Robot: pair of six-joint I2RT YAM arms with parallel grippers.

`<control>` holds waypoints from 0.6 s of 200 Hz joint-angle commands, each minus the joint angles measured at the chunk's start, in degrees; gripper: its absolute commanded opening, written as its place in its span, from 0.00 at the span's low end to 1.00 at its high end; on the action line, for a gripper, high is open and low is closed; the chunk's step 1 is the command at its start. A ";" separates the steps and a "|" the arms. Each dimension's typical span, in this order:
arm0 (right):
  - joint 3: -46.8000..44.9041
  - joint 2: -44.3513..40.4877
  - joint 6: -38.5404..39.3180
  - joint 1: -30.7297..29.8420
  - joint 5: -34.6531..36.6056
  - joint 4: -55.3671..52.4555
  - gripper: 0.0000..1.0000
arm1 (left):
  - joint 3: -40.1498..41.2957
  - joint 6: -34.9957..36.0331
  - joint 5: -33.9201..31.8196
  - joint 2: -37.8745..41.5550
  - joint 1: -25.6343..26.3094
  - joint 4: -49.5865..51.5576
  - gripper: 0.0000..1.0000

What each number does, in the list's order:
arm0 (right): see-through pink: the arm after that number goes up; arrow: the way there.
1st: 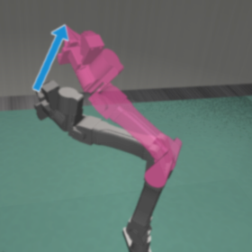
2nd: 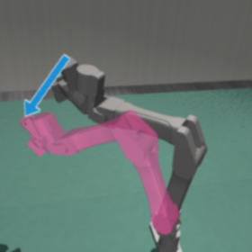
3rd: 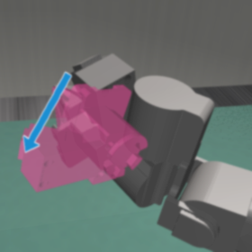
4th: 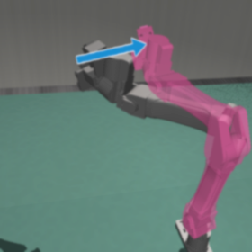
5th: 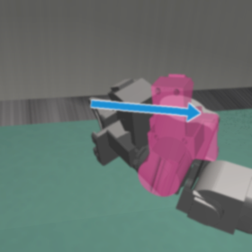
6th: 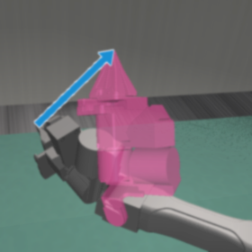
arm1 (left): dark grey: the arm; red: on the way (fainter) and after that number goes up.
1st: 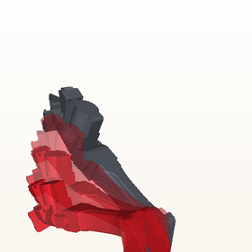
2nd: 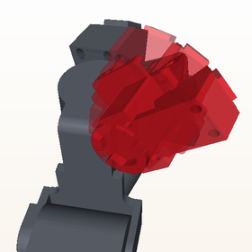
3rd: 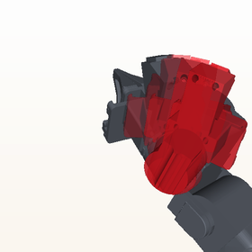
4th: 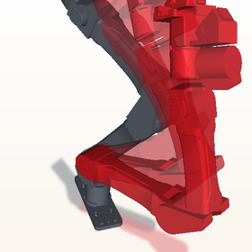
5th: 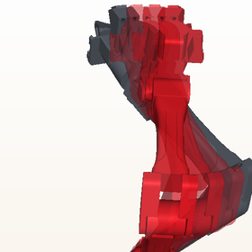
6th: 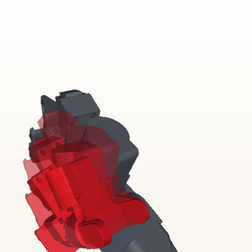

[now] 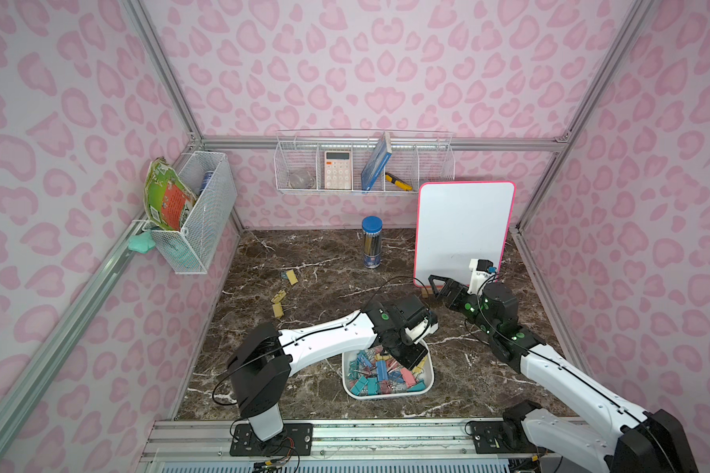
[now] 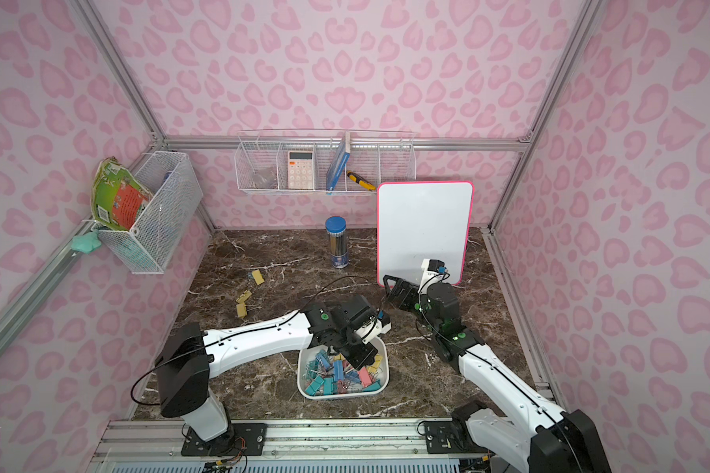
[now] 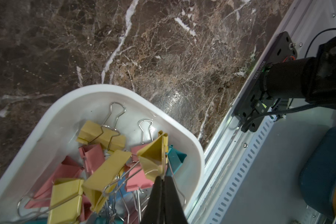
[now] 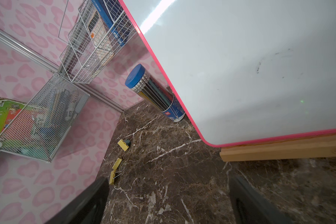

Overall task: Put the binder clips in the storage box
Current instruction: Place the binder clip in the storage box.

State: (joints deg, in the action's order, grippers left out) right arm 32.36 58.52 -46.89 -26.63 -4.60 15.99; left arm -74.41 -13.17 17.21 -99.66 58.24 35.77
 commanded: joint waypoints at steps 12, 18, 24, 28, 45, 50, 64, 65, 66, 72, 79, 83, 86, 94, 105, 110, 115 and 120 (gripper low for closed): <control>-0.94 -1.38 -0.48 -0.08 1.70 -0.51 0.99 | 0.45 0.64 -3.36 -2.04 0.11 -1.73 0.02; -0.82 -1.35 -0.48 -0.08 1.55 -0.43 0.99 | 0.49 0.33 -3.72 -2.39 0.12 -1.80 0.05; -0.70 -1.22 -0.39 -0.07 1.35 -0.39 0.99 | 0.42 0.08 -4.12 -2.71 0.12 -1.71 0.07; -0.71 -1.14 -0.39 -0.06 1.27 -0.40 0.99 | 0.37 -0.07 -4.46 -2.87 0.08 -1.60 0.10; -0.39 -1.03 -0.26 -0.04 1.00 -0.39 0.99 | 0.45 -1.04 -5.83 -2.05 -0.08 -1.62 0.24; -0.45 -1.04 -0.26 -0.08 0.99 -0.39 0.99 | 0.64 -1.27 -6.00 -1.42 -0.16 -1.94 0.28; -0.46 -1.13 0.04 -0.09 0.92 -0.47 0.98 | 1.38 -1.82 -6.47 1.16 -0.61 -3.19 0.37; -0.46 -1.13 0.04 -0.04 0.91 -0.49 0.99 | 1.42 -1.93 -6.52 1.37 -0.68 -3.26 0.38; -0.46 -1.13 0.09 -0.02 0.91 -0.46 0.98 | 1.44 -1.98 -6.55 1.56 -0.72 -3.39 0.39; -0.29 -1.21 0.14 -0.08 0.91 -0.55 0.99 | 1.69 -2.23 -6.95 2.86 -1.08 -3.76 0.42; -0.28 -1.26 0.14 -0.08 0.91 -0.53 0.99 | 1.73 -2.67 -7.30 4.29 -1.96 -3.94 0.45; -0.26 -1.30 0.14 -0.08 0.91 -0.64 0.98 | 1.73 -2.88 -7.50 5.22 -2.55 -3.95 0.47; -0.21 -1.36 0.19 -0.02 0.91 -0.61 0.99 | 1.73 -3.16 -7.70 5.81 -3.06 -4.00 0.49; -0.10 -1.56 0.13 -0.08 0.89 -0.61 0.99 | 1.80 -3.47 -8.17 7.75 -4.76 -3.91 0.52; -0.10 -1.78 0.18 -0.18 0.82 -0.38 0.99 | 1.75 -5.06 -10.64 10.08 -7.94 -2.89 0.58; 0.04 -1.81 0.17 -0.38 0.82 -0.34 0.99 | 1.19 -5.96 -13.24 10.97 -9.53 -1.83 0.62; 0.07 -1.84 0.22 -0.53 0.90 -0.24 0.99 | 1.15 -5.76 -14.77 11.85 -11.43 -1.16 0.65; 0.15 -1.83 0.22 -0.70 0.87 -0.10 0.99 | 0.92 -5.57 -15.88 12.49 -13.68 -0.50 0.68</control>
State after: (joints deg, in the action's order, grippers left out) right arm 31.88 56.90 -46.87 -26.85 -3.70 14.85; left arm -72.82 -16.51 9.15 -90.28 50.85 32.95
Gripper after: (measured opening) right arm 0.986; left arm 0.617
